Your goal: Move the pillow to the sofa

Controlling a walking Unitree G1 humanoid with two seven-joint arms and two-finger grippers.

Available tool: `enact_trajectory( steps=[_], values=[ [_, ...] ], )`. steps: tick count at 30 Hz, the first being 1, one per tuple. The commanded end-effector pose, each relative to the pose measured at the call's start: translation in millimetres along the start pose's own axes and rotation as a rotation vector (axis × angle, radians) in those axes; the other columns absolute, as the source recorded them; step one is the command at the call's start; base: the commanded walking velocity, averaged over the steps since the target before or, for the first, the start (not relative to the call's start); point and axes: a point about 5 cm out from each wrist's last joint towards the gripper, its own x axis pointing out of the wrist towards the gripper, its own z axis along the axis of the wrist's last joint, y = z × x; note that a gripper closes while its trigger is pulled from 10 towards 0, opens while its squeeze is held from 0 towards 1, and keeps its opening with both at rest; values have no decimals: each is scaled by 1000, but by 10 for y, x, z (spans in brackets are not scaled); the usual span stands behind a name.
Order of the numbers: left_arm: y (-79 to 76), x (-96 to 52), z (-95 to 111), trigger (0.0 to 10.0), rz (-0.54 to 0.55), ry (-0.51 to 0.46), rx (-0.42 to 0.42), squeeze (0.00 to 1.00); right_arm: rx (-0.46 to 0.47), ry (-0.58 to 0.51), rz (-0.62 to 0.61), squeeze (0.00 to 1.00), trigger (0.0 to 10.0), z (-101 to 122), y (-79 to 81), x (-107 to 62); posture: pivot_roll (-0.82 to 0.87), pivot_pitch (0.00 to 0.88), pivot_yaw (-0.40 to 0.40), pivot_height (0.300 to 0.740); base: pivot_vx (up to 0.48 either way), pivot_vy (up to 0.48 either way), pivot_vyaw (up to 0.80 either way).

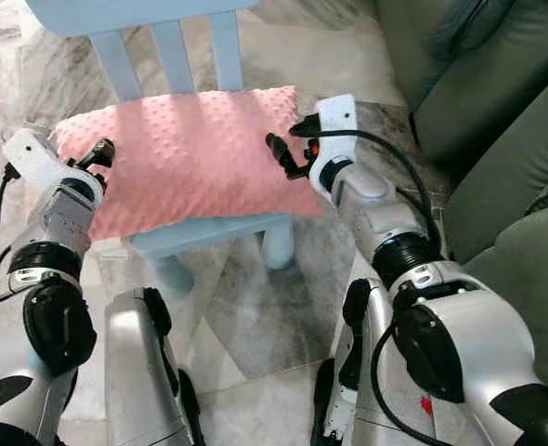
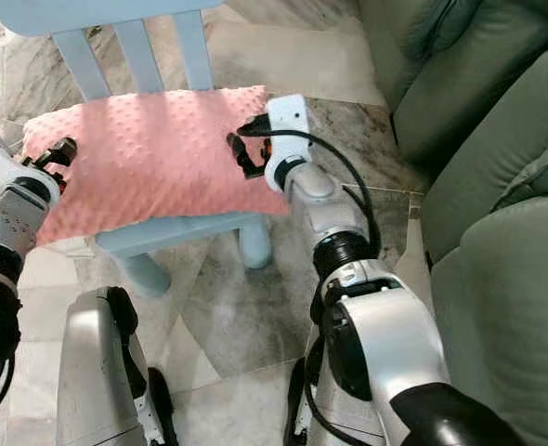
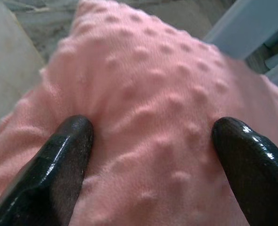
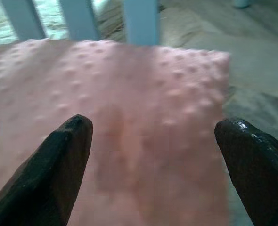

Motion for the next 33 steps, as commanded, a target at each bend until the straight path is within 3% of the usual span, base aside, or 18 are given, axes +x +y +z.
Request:
enact_trajectory(
  steps=[1, 5, 8, 13, 19, 20, 21, 24, 27, 28, 33],
  values=[
    [129, -28, -131, 10000, 48, 46, -6, 0, 54, 49, 8, 0, 10000, -133, 26, -16, 6, 363, -74, 429, 0, 0, 0],
    [240, -54, -168, 10000, 88, 52, -53, 0, 110, 86, 60, 0, 10000, -233, 134, -15, 5, 365, -72, 429, 0, 0, 0],
    [325, -69, -102, 10000, 119, 16, -67, 0, 91, 102, 70, 0, 10000, -266, 150, -21, 2, 366, -74, 429, 0, 0, 0],
    [525, -120, 135, 10000, 181, -84, -26, 0, 26, 41, 2, 0, 10000, -165, 32, -26, 7, 368, -79, 429, 0, 0, 0],
    [627, -151, 156, 10000, 227, -87, 0, 0, -4, 62, -33, 0, 10000, -198, -28, -45, 4, 367, -77, 429, 0, 0, 0],
    [639, -153, 80, 10000, 228, -48, -14, 0, 20, 76, -31, 0, 10000, -228, -31, -52, 4, 367, -77, 429, 0, 0, 0],
    [632, -152, -17, 10000, 221, 2, -27, 0, 49, 89, -20, 0, 10000, -255, -22, -56, 4, 367, -77, 429, 0, 0, 0],
    [563, -138, -129, 10000, 173, 42, -117, 0, 105, 111, 7, 0, 10000, -306, 13, -60, 2, 370, -76, 429, 0, 0, 0],
    [477, -120, -214, 10000, 133, 75, -150, 0, 124, 125, 21, 0, 10000, -347, 51, -62, 0, 373, -77, 429, 0, 0, 0],
    [376, -99, -264, 10000, 89, 92, -190, 0, 158, 130, 37, 0, 10000, -365, 87, -59, 1, 375, -78, 429, 0, 0, 0],
    [206, -80, -400, 10000, 7, 141, -185, 0, 188, 153, 59, 0, 10000, -414, 182, -49, 5, 380, -76, 429, 0, 0, 0]
  ],
)
